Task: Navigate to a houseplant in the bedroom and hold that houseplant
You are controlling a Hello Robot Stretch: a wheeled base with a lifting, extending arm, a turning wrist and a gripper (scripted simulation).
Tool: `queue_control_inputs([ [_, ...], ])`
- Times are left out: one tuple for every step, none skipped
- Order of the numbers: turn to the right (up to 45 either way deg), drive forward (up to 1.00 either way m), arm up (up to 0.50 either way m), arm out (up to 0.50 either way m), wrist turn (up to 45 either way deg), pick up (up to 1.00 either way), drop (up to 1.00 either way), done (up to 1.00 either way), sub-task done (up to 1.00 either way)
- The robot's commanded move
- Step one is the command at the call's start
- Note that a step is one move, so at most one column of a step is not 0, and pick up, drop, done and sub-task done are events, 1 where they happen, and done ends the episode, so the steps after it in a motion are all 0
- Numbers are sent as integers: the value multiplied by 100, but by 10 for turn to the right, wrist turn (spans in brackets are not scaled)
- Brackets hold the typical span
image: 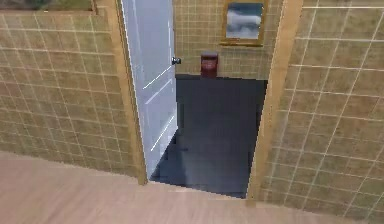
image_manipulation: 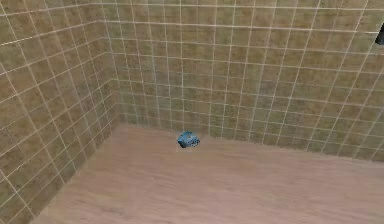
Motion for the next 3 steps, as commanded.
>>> queue_control_inputs([
  [0, 75, 0, 0, 0, 0, 0, 0, 0],
  [90, 0, 0, 0, 0, 0, 0, 0, 0],
  [0, 100, 0, 0, 0, 0, 0, 0, 0],
])
